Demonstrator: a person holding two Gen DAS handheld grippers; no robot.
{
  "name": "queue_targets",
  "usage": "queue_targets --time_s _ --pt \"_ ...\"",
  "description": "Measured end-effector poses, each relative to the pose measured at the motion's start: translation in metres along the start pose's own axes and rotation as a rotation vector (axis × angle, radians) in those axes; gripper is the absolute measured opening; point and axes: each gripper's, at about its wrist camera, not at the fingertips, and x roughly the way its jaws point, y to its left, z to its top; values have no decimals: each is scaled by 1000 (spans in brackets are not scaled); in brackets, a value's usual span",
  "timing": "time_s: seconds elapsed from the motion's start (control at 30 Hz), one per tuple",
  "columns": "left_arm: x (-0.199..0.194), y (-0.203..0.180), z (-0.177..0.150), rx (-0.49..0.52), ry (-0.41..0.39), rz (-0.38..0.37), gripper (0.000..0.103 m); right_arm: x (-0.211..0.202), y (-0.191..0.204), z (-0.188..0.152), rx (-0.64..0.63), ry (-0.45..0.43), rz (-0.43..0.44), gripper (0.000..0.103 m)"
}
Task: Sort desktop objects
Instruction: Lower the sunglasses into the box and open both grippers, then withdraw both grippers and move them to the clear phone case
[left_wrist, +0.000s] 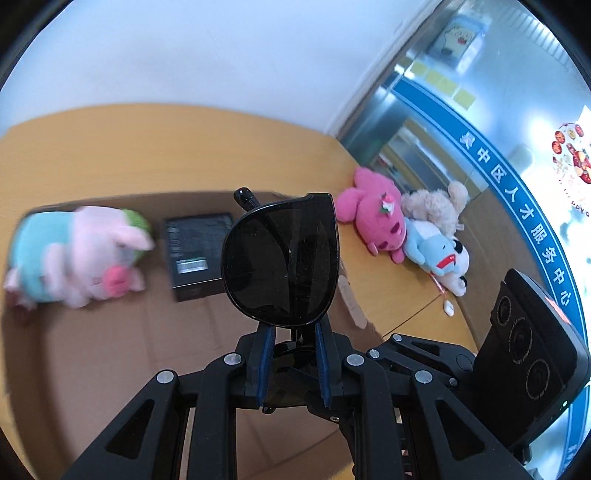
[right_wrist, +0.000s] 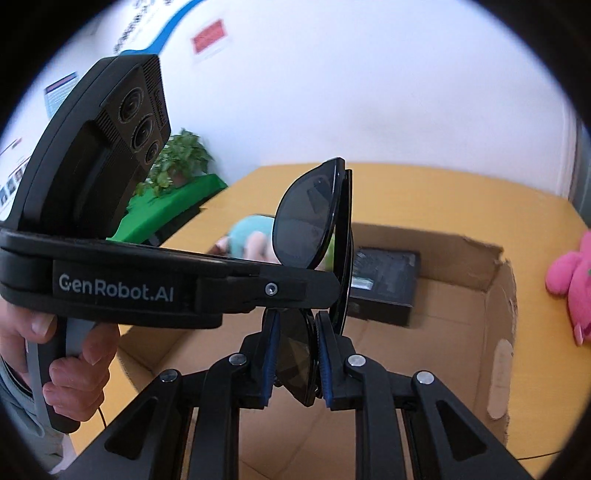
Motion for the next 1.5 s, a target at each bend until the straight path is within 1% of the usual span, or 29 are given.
queue_targets --time_s 0.07,0.1,0.13,0.2,0.27,0.33,0.47,0.53,0.63,0.73,0.83,0.87,0.9,0.93,1.0,1.1,1.13,1.17,1.23,1.33,1.37,1.4,1.43,1.47,1.5 --pt "32 1 11 -11 52 -22 18 12 -33 0 64 63 -8 18" --pt "49 3 16 -26 79 -40 18 16 -43 0 82 83 -12 19" --pt "66 7 21 -46 106 -60 18 24 -61 0 112 121 -24 19" --pt "96 11 27 -75 151 -86 18 34 -81 -3 150 171 -40 19" --pt "127 14 32 -90 199 -91 18 50 -105 -4 193 235 -62 18" --pt "149 17 34 -106 236 -92 18 63 -122 -7 232 290 -78 19" --pt "184 26 38 -153 305 -93 18 86 -148 -12 294 371 -102 19" --pt "195 27 39 -156 329 -72 18 89 -144 -16 304 394 -121 18" --pt "209 32 41 -192 361 -59 21 95 -141 -17 313 408 -144 18" --pt "216 34 42 -198 374 -48 24 99 -140 -18 319 416 -152 18" --pt "216 33 43 -210 380 -56 34 99 -139 -19 328 406 -162 18" --pt "214 30 43 -204 379 -52 44 99 -138 -19 325 404 -169 17" --pt "213 28 44 -194 375 -41 51 98 -136 -20 322 401 -174 17" --pt "209 25 44 -179 370 -30 52 97 -134 -21 318 399 -179 19" --pt "198 20 43 -172 366 -34 52 94 -127 -22 301 407 -198 22" --pt "171 13 45 -146 319 -39 52 76 -111 -20 250 384 -231 43" --pt "157 11 44 -135 295 -39 52 67 -104 -20 223 371 -254 60" --pt "141 6 43 -115 261 -20 52 56 -97 -22 207 345 -267 69" --pt "112 -1 39 -74 198 4 52 32 -87 -26 197 289 -276 69" --pt "50 -15 22 14 47 91 53 -8 -67 -34 148 197 -341 72" --pt "28 -18 15 43 -8 121 56 -24 -57 -39 123 151 -362 72" --pt "5 -23 5 72 -68 155 64 -38 -47 -42 104 99 -371 74" --pt "-19 -26 -6 95 -133 206 68 -53 -33 -46 80 37 -381 79" --pt "-44 -30 -21 115 -206 276 76 -72 -23 -54 52 -28 -406 83" --pt "-62 -31 -32 130 -255 317 82 -80 -23 -55 34 -76 -429 84"
